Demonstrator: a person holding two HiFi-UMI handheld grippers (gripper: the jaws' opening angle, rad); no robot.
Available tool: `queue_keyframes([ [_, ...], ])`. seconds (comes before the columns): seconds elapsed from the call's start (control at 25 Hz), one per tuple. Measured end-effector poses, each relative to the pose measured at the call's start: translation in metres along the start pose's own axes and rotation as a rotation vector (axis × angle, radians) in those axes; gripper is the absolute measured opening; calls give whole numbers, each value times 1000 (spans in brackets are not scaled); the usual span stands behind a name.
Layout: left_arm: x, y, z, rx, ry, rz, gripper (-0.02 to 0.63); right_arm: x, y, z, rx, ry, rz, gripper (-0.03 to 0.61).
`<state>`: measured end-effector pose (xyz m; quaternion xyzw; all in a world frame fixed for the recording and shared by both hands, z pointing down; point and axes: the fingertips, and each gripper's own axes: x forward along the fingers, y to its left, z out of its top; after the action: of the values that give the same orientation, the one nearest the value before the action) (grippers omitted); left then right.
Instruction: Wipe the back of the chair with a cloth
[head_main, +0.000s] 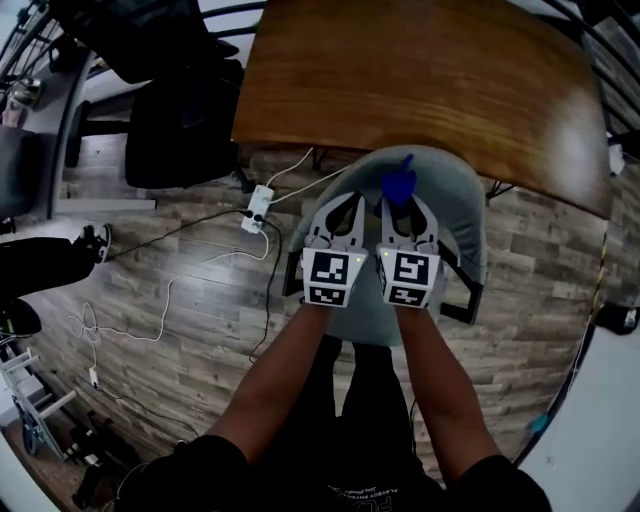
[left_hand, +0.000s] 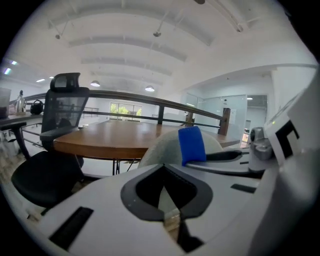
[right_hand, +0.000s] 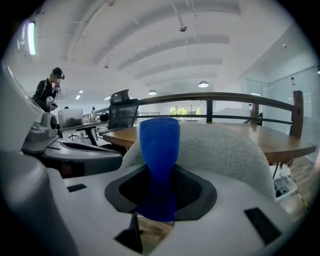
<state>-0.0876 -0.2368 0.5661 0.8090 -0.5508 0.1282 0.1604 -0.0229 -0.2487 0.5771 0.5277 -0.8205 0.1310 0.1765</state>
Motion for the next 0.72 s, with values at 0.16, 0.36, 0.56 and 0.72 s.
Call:
queue_keyframes([
  [0.16,-15,30,-9,-18,3,62,3,15,31,-1,-22,-18,65,135],
  [0.36,-25,56,-17,-42,1,107,3,31,68,-11,-29,1,116,135],
  [0.56,-24,70,-21,-57,1,128,3,41,79,-9,-30,-13,114,135],
  [0.72,-18,68,-22,-54,-1,117,2,40,76,-9,-29,-34,112,135],
])
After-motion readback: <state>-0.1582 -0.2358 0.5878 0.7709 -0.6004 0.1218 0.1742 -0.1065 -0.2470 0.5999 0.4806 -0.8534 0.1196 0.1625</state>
